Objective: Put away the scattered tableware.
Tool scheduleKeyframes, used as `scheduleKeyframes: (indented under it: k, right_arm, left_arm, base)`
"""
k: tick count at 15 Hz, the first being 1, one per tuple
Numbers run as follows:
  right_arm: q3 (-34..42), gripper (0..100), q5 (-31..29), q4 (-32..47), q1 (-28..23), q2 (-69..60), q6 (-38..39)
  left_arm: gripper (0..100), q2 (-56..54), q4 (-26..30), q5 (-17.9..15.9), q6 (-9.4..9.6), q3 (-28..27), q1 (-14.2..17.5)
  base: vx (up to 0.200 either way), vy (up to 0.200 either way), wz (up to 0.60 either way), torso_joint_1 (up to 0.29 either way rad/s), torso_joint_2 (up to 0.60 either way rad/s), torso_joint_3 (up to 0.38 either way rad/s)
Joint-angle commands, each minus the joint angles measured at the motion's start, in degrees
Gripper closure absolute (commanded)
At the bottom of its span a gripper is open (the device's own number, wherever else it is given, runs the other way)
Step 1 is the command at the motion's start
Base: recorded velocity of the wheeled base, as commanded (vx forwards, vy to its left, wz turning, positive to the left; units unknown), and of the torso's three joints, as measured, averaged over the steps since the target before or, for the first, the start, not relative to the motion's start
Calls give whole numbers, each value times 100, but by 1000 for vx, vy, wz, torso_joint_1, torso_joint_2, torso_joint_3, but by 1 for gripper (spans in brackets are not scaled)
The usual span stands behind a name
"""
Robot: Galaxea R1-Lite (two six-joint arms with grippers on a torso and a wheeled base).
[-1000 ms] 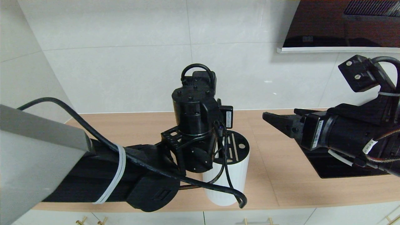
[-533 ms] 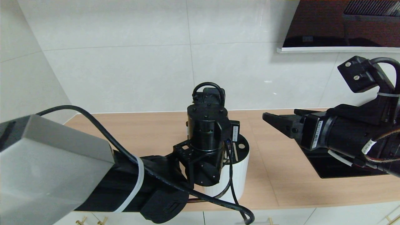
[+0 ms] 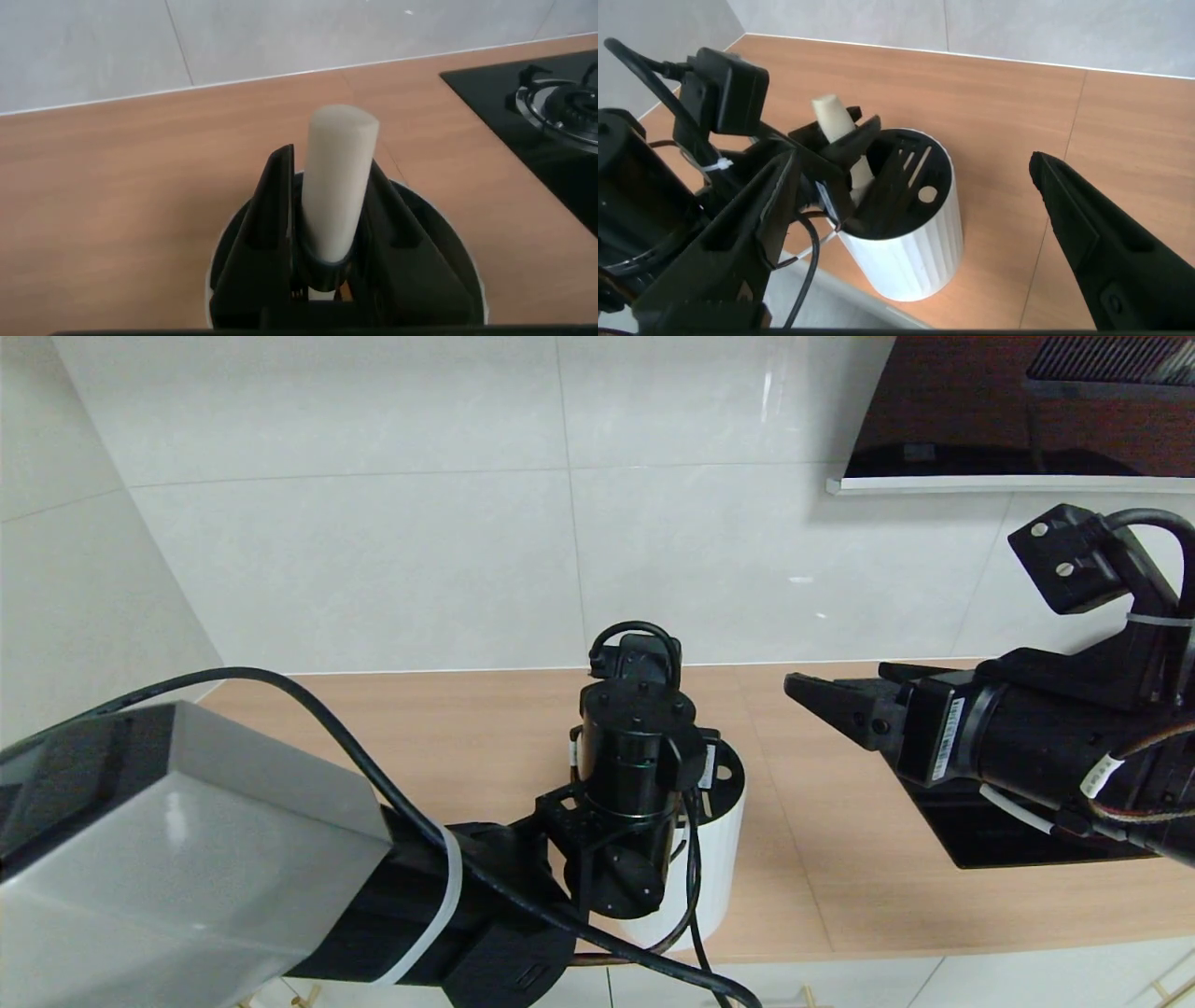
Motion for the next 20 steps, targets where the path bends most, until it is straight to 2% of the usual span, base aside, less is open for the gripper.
scheduleKeyframes:
  k: [1, 2, 9, 12, 14, 16, 17, 18, 19, 20]
  right_arm:
    - [-2, 0, 6, 0, 5, 2, -1]
    - [-2, 0, 6, 0, 5, 2, -1]
    - [15, 0, 6, 0, 5, -16, -1]
    - [15, 0, -3, 0, 5, -16, -1]
    - [6, 0, -3, -18, -4, -60, 8]
    - [6, 0, -3, -27, -22, -95, 8]
    - [-2, 0, -3, -27, -224, -218, 8]
    - [-20, 0, -3, -36, -408, -350, -1]
    - [-38, 0, -3, -36, -487, -429, -18]
    - [-20, 0, 6, -36, -777, -613, -238]
  left_arm:
    - [100, 14, 2, 7, -4, 10, 6]
    - [0, 23, -7, 7, -4, 10, -3]
    - [0, -109, -121, -2, -13, 10, -3]
    - [0, -443, -279, -54, -13, 177, -20]
    - [0, -1058, -736, -371, -4, 361, -12]
    - [0, -1269, -798, -503, -4, 440, -12]
    - [0, -1867, -807, -872, -4, 678, 6]
    - [0, -2394, -772, -1065, 146, 941, 50]
    - [0, -2596, -772, -1083, 260, 1056, 76]
    - [0, -3062, -772, -1100, 550, 1398, 112]
  base:
    - [0, 0, 0, 0, 0, 0]
    - [0, 0, 0, 0, 0, 0]
    - [0, 0, 0, 0, 0, 0]
    - [0, 0, 0, 0, 0, 0]
    - [0, 0, 0, 0, 0, 0]
    - [0, 0, 0, 0, 0, 0]
    - [0, 0, 0, 0, 0, 0]
    - [0, 0, 0, 0, 0, 0]
    - [0, 0, 0, 0, 0, 0]
    - [0, 0, 0, 0, 0, 0]
